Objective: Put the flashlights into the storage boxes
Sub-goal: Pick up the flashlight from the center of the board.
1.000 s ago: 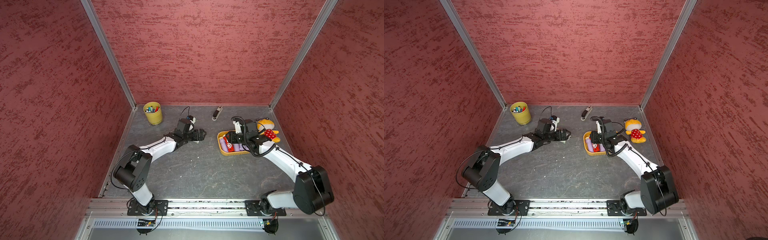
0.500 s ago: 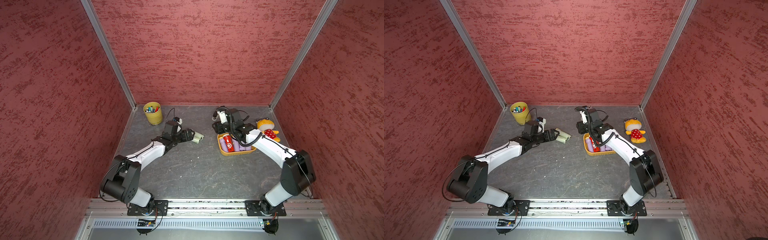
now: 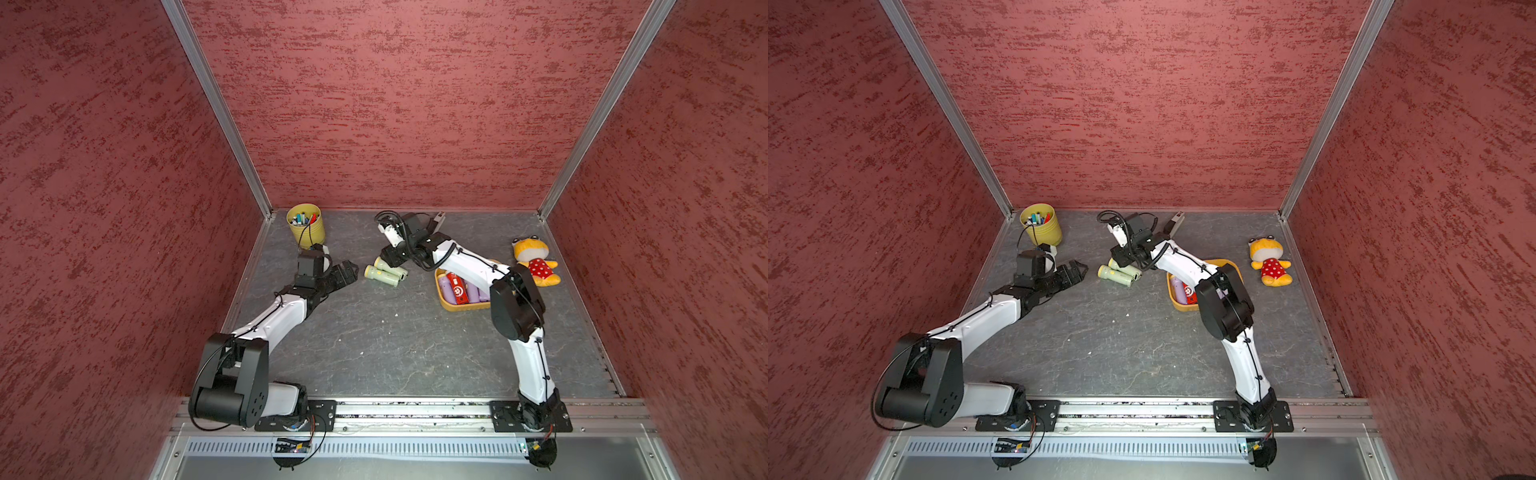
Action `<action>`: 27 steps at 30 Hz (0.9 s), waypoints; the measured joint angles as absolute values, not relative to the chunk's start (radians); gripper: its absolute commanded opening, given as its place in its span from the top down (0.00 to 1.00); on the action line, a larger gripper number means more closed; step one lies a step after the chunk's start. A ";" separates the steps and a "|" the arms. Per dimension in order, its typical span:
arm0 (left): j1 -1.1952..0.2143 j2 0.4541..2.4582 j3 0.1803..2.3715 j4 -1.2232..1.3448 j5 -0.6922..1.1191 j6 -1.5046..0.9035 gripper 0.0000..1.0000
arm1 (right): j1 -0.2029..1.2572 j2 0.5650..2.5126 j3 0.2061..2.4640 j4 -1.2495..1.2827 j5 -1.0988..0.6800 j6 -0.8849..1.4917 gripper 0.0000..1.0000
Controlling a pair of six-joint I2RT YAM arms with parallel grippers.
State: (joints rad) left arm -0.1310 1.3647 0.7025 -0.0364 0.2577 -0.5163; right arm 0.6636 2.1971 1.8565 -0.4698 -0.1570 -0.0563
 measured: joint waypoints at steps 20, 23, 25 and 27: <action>-0.101 1.390 0.700 -0.035 0.295 -0.520 0.00 | 0.703 2.395 2.054 -0.687 -0.198 -0.096 0.44; -0.101 1.390 0.700 -0.034 0.299 -0.520 0.00 | 0.703 2.403 2.057 -0.690 -0.199 -0.098 0.44; -0.101 1.390 0.700 -0.033 0.300 -0.520 0.00 | 0.703 2.413 2.065 -0.699 -0.199 -0.102 0.44; -0.101 1.393 0.700 -0.031 0.304 -0.522 0.00 | 0.704 2.426 2.075 -0.707 -0.198 -0.108 0.44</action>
